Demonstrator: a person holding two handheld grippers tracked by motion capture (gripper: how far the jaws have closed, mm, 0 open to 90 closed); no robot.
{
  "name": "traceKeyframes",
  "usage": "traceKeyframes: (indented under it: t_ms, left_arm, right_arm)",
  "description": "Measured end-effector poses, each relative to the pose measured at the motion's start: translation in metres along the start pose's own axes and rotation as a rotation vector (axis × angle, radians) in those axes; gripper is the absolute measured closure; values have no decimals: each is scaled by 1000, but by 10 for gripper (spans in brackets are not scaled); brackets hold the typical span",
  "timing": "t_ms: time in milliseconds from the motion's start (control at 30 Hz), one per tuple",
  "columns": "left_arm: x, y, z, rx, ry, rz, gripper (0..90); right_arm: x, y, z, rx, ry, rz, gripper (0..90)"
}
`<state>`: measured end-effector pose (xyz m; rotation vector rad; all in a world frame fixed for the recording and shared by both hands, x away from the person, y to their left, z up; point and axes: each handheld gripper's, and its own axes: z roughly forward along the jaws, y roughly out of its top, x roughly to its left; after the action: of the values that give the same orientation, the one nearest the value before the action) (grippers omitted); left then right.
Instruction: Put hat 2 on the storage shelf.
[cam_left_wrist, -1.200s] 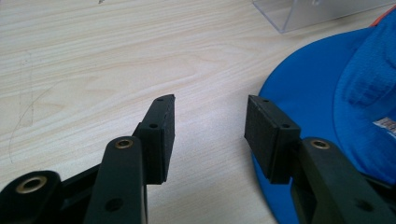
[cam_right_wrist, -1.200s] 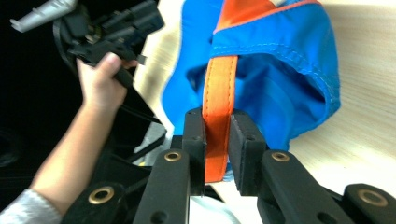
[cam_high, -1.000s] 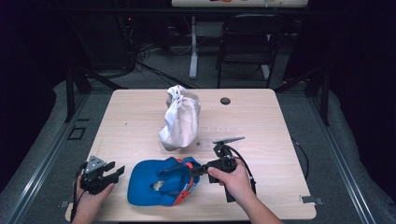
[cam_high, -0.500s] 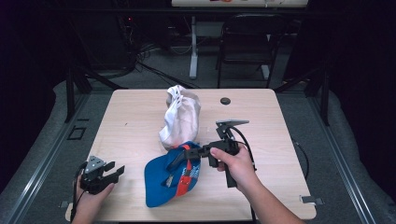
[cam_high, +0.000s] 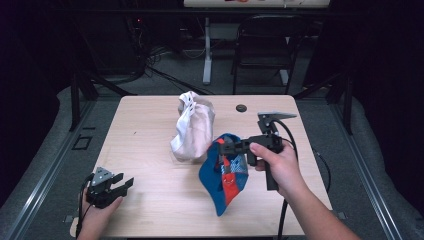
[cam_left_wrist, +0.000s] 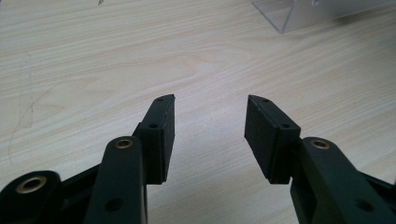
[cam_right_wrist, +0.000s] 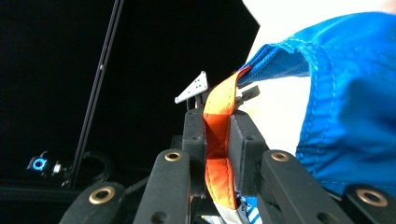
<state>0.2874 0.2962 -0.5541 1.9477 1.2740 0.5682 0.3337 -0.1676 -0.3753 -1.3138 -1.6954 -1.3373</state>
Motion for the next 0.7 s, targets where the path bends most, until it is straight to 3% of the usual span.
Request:
traceKeyframes:
  t_ms: [100, 133, 300, 567, 700]
  left_arm:
    - [0, 0, 0, 3, -1, 2, 535]
    - [0, 0, 0, 5, -3, 3, 535]
    - [-1, 0, 1, 4, -1, 5, 534]
    - [-1, 0, 1, 5, 0, 7, 533]
    - [0, 0, 1, 10, -4, 8, 528]
  right_arm:
    - [3, 2, -11, -18, -19, 4, 783]
    - [6, 5, -24, -40, -39, 13, 783]
    - [9, 12, -48, -90, -54, 30, 783]
    - [9, 30, -64, -160, -51, 77, 782]
    - [10, 44, -69, -199, -82, 91, 782]
